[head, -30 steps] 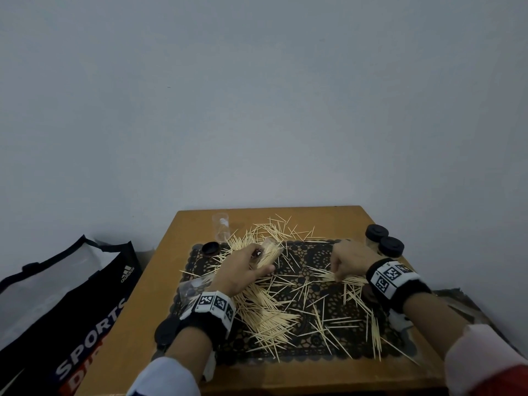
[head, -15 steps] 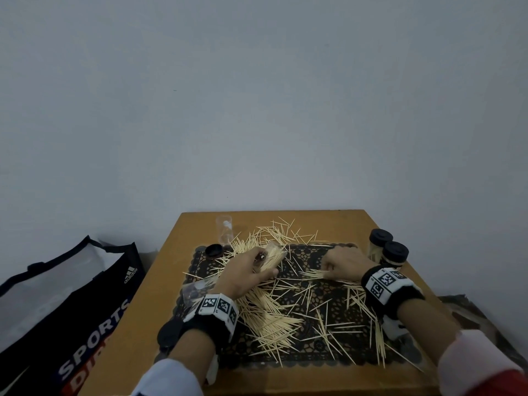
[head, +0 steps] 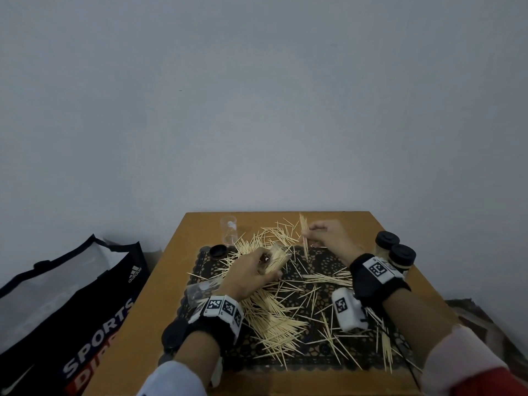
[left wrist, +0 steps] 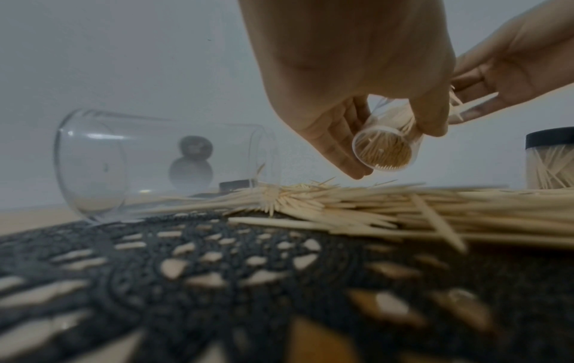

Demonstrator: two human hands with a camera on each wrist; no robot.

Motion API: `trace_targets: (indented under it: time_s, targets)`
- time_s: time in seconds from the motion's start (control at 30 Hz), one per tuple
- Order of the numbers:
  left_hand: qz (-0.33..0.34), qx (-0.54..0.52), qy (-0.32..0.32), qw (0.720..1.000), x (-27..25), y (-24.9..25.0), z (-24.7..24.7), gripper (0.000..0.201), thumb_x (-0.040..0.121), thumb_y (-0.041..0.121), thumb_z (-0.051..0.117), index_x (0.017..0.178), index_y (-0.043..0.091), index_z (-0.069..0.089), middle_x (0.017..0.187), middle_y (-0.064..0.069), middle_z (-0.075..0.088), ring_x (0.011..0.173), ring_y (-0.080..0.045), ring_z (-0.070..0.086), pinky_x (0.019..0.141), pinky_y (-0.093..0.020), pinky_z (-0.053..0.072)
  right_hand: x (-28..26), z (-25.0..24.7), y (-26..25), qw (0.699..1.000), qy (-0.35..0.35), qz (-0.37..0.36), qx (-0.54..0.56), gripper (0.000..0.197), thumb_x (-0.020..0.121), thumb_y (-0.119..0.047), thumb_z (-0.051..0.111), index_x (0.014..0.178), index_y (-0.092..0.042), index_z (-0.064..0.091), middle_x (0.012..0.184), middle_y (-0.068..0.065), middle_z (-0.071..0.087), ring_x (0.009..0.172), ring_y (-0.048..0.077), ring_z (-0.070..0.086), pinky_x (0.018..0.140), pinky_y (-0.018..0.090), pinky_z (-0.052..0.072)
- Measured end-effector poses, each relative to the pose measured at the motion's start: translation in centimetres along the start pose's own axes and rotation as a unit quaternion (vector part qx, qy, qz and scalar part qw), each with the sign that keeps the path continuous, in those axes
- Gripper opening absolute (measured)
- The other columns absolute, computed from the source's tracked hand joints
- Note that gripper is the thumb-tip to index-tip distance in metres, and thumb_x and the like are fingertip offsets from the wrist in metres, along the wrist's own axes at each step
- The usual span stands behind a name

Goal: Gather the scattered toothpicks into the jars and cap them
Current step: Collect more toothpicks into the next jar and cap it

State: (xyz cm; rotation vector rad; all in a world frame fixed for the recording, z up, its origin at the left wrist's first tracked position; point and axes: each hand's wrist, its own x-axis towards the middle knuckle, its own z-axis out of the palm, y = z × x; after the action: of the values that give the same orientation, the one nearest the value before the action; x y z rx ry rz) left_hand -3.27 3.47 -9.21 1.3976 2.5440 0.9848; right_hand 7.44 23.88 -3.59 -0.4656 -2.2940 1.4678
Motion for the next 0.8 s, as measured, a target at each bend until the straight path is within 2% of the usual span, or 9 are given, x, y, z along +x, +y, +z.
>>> trace_targets:
  time_s: [0.1, 0.2, 0.3, 0.37, 0.4, 0.5, 0.57, 0.7, 0.8]
  targets:
    - [0.001, 0.000, -0.001, 1.000, 0.1, 0.0, 0.0, 0.056, 0.083, 0.053, 0.069, 0.124, 0.017, 0.052, 0.111, -0.002, 0.065, 0.084, -0.012, 0.057, 0.064, -0.018, 0.036, -0.1, 1.1, -0.8, 0.988, 0.046, 0.003, 0.148, 0.011, 0.090, -0.013, 0.064, 0.095, -0.005, 0.068, 0.088, 0.004, 0.074, 0.075, 0.011, 0.069, 0.073, 0.021, 0.057]
    - [0.004, 0.001, -0.001, 1.000, 0.1, 0.0, 0.1, 0.056, 0.083, 0.052, 0.069, 0.124, 0.017, 0.052, 0.111, -0.001, 0.065, 0.085, -0.011, 0.057, 0.063, -0.015, 0.035, -0.2, 2.2, -1.6, 0.971, 0.065, 0.007, 0.230, 0.009, 0.090, -0.010, 0.063, 0.096, -0.004, 0.067, 0.088, 0.005, 0.074, 0.072, 0.011, 0.070, 0.069, 0.022, 0.058]
    - [0.009, -0.008, 0.004, 1.000, 0.1, -0.1, 0.1, 0.053, 0.084, 0.051, 0.069, 0.121, 0.017, 0.053, 0.106, 0.002, 0.064, 0.082, -0.010, 0.057, 0.061, -0.011, 0.034, -0.3, 3.5, -1.4, 0.966, 0.074, 0.011, 0.249, 0.009, 0.090, -0.013, 0.063, 0.095, -0.007, 0.067, 0.091, 0.007, 0.074, 0.084, 0.020, 0.069, 0.084, 0.034, 0.056]
    - [0.012, -0.019, 0.007, 1.000, 0.0, -0.2, 0.2, 0.052, 0.083, 0.054, 0.069, 0.118, 0.018, 0.053, 0.104, 0.002, 0.065, 0.080, -0.009, 0.058, 0.063, -0.013, 0.038, -0.5, 4.4, -1.0, 0.965, 0.073, 0.016, 0.252, 0.009, 0.089, -0.017, 0.064, 0.092, -0.010, 0.069, 0.096, 0.010, 0.074, 0.094, 0.026, 0.066, 0.091, 0.039, 0.052]
    - [0.013, -0.024, 0.008, 1.000, 0.0, -0.2, 0.2, 0.053, 0.082, 0.055, 0.068, 0.118, 0.018, 0.053, 0.105, 0.001, 0.066, 0.080, -0.009, 0.059, 0.064, -0.015, 0.040, -0.6, 4.9, -0.8, 0.965, 0.070, 0.016, 0.252, 0.009, 0.089, -0.018, 0.065, 0.091, -0.011, 0.069, 0.099, 0.011, 0.074, 0.096, 0.026, 0.065, 0.093, 0.039, 0.050]
    - [0.011, -0.042, 0.019, 0.999, 0.0, -0.1, 0.2, 0.054, 0.083, 0.055, 0.068, 0.119, 0.017, 0.053, 0.107, -0.001, 0.067, 0.078, -0.008, 0.059, 0.063, -0.015, 0.041, -1.1, 6.1, -0.2, 0.968, 0.054, 0.016, 0.245, 0.014, 0.088, -0.019, 0.067, 0.094, -0.007, 0.070, 0.099, 0.009, 0.073, 0.097, 0.018, 0.065, 0.094, 0.030, 0.046]
    - [0.014, -0.040, 0.030, 0.999, 0.0, 0.0, 0.1, 0.055, 0.083, 0.054, 0.067, 0.120, 0.016, 0.053, 0.107, -0.001, 0.066, 0.077, -0.009, 0.058, 0.063, -0.016, 0.041, -1.3, 6.7, 0.3, 0.969, 0.035, 0.019, 0.244, 0.020, 0.087, -0.019, 0.068, 0.099, -0.003, 0.071, 0.102, 0.008, 0.072, 0.102, 0.018, 0.063, 0.095, 0.027, 0.045]
    - [0.016, -0.037, 0.040, 0.998, -0.1, 0.1, 0.0, 0.054, 0.085, 0.050, 0.068, 0.123, 0.016, 0.051, 0.108, 0.001, 0.065, 0.078, -0.009, 0.059, 0.063, -0.011, 0.039, -1.3, 6.7, 0.8, 0.966, -0.007, 0.051, 0.253, 0.024, 0.084, -0.021, 0.070, 0.102, -0.005, 0.073, 0.110, 0.006, 0.072, 0.116, 0.022, 0.058, 0.107, 0.037, 0.036]
    - [0.019, -0.034, 0.042, 0.998, 0.0, 0.1, 0.0, 0.054, 0.085, 0.050, 0.068, 0.123, 0.015, 0.051, 0.112, -0.003, 0.067, 0.082, -0.011, 0.060, 0.065, -0.014, 0.040, -1.2, 6.3, 0.8, 0.965, -0.034, 0.063, 0.251, 0.024, 0.084, -0.023, 0.070, 0.102, -0.009, 0.073, 0.110, 0.004, 0.072, 0.117, 0.023, 0.057, 0.110, 0.046, 0.033]
